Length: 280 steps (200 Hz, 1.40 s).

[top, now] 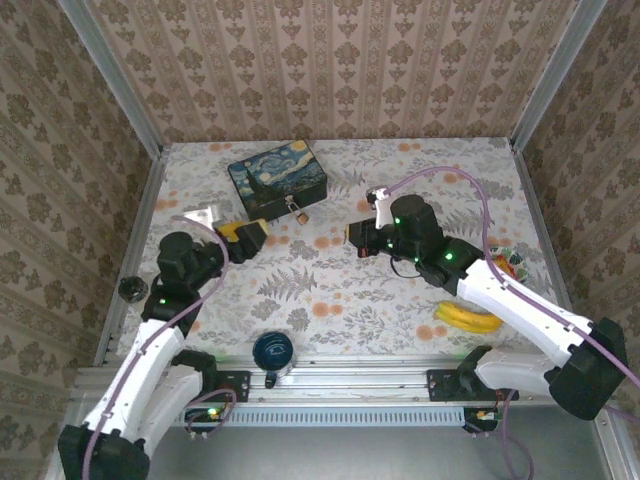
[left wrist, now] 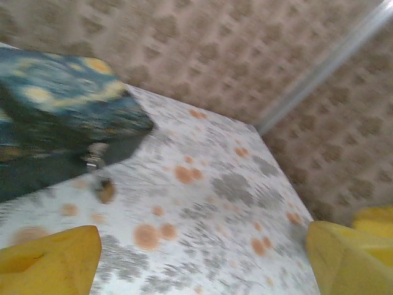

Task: Unlock a padlock with a key

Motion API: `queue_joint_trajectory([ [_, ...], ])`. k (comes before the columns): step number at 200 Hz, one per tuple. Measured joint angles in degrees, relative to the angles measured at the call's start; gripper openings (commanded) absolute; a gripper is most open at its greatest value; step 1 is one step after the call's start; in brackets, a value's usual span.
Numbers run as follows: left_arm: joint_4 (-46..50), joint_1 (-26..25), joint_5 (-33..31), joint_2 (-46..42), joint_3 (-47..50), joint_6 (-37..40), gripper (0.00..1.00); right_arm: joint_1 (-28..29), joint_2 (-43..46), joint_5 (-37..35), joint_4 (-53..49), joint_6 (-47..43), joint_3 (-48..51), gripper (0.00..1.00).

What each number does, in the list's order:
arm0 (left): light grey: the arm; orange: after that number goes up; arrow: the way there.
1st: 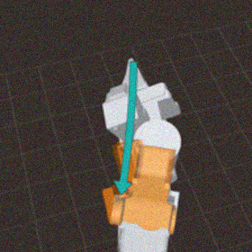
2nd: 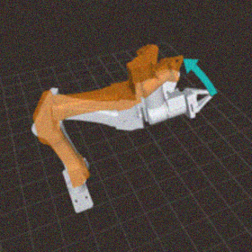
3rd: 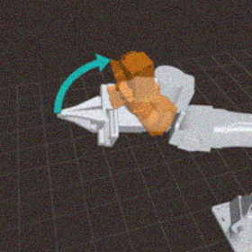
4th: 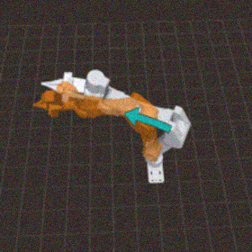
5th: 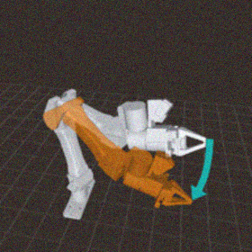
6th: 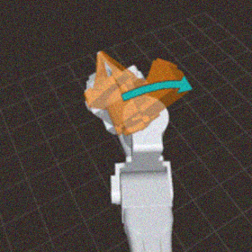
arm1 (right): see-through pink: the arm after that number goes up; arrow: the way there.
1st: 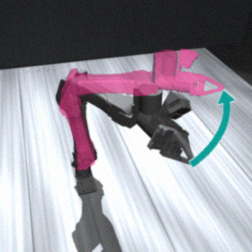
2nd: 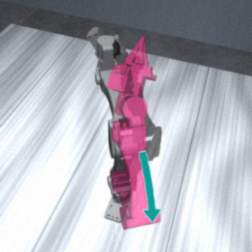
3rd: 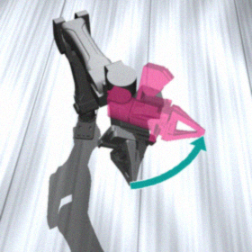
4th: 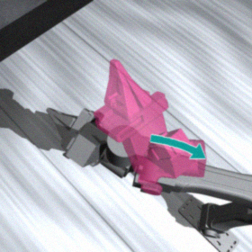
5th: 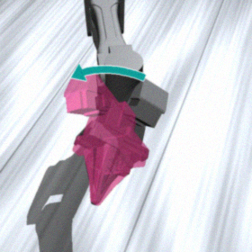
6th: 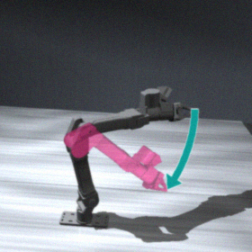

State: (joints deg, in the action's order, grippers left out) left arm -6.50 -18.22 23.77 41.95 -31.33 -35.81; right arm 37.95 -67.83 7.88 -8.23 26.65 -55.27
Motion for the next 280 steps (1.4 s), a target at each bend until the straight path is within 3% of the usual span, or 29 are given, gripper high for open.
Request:
queue_joint_trajectory([
  [43, -2.8, -15.5, -1.9, 7.9, -2.8, 4.0, 0.75, 2.1, -2.5, -0.1, 2.9, 0.0, -0.4, 0.00],
  [73, -4.0, -20.8, -4.0, 13.1, -3.7, 8.8, 0.72, 3.2, -3.2, -0.7, 3.3, 0.2, -2.1, 0.00],
  [121, -11.8, -21.9, -4.9, 14.8, -1.8, 13.6, 0.68, 3.3, -3.2, -2.6, 2.6, 2.3, -4.2, 0.00],
  [161, -16.8, -22.8, -3.5, 14.9, -0.9, 16.6, 0.57, 3.3, -3.1, -3.2, 1.7, 4.0, -4.3, 0.00],
  [280, -23.3, -24.1, -0.6, 23.0, -1.0, 21.4, 0.41, 3.9, -3.1, -3.1, 1.8, 6.4, -4.3, 0.00],
])
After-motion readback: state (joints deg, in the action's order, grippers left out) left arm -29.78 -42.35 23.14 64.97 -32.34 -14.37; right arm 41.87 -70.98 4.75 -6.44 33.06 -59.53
